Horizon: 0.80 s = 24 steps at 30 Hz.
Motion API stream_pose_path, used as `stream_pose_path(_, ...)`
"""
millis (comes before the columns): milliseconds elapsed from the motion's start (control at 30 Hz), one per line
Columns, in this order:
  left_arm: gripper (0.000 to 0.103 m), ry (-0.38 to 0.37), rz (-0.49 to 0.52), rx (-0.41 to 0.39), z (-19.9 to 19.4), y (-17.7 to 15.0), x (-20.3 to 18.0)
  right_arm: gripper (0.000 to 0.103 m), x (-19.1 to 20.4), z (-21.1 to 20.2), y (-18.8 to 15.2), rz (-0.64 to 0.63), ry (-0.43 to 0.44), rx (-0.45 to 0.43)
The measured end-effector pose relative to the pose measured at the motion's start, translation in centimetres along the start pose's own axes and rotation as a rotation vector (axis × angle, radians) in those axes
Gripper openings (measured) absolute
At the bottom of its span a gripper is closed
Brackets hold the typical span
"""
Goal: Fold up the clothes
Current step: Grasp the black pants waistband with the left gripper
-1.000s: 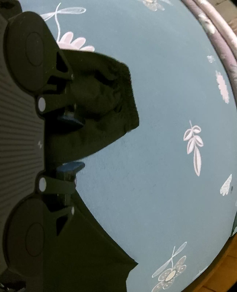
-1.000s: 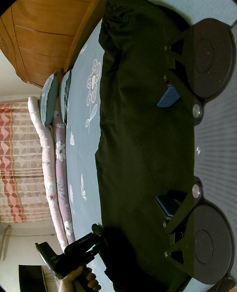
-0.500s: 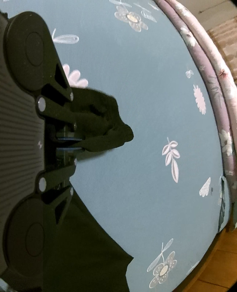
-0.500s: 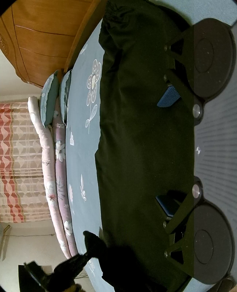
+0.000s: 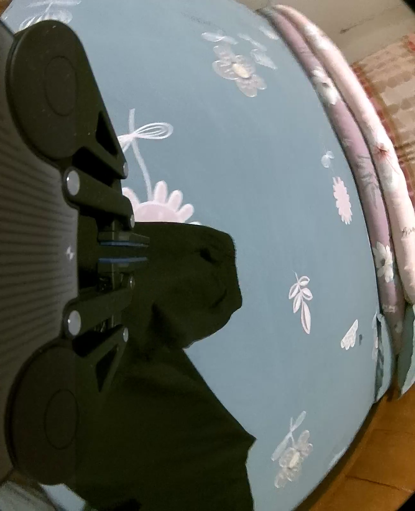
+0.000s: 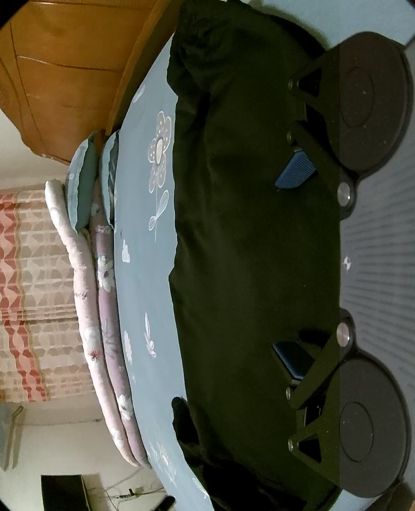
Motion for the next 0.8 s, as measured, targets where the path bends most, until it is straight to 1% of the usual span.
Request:
stream_pose_path(67, 0.007, -0.047, -0.04, 0.003, -0.2, -0.5, 0.5, 0.103, 0.1, -0.2, 0.3, 0.013, -0.001, -0.001)
stream_pose_path(167, 0.011, -0.098, -0.053, 0.009, 0.2, -0.5, -0.2, 0.103, 0.5, -0.3, 1.0, 0.027, 0.019, -0.009)
stream_pose_path(233, 0.015, -0.111, -0.031, 0.013, 0.7, 0.2, -1.5, 0.103, 1.0, -0.3, 1.5, 0.032, 0.036, -0.011)
stream_pose_path(333, 0.025, -0.138, -0.007, 0.025, 1.7, 1.5, -3.6, 0.103, 1.9, 0.1, 2.0, 0.008, 0.072, -0.01)
stream_pose_path(433, 0.026, -0.146, 0.019, 0.044, 3.2, 3.5, -5.9, 0.103, 2.6, 0.6, 2.0, -0.014, 0.099, -0.009)
stream_pose_path(467, 0.03, -0.146, 0.03, 0.05, 3.7, 4.1, -6.7, 0.103, 2.6, 0.8, 1.8, -0.012, 0.103, -0.006)
stream_pose_path(500, 0.036, -0.137, 0.037, 0.061, 4.3, 4.6, -7.3, 0.103, 2.6, 0.9, 1.6, -0.011, 0.107, -0.004)
stream_pose_path(567, 0.042, -0.1, 0.069, 0.085, 5.8, 5.4, -8.7, 0.103, 2.5, 1.0, 1.2, -0.006, 0.112, 0.0)
stream_pose_path(700, 0.042, -0.023, 0.12, 0.142, 8.5, 6.1, -10.4, 0.103, 1.7, 1.1, 0.8, 0.032, 0.108, 0.0)
stream_pose_path(800, 0.042, 0.024, 0.151, 0.172, 9.9, 5.9, -11.1, 0.103, 1.2, 1.0, 0.8, 0.062, 0.114, -0.013)
Point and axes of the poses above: each gripper's, at about its wrist camera, not at the fingertips, and z roughly the way its jaws point, x to its left, y to its top, the point moved 1 cm from there along z, roughly the way its jaws point, and after that the axes turned 13 degrees about y, right-handed, at the moved point
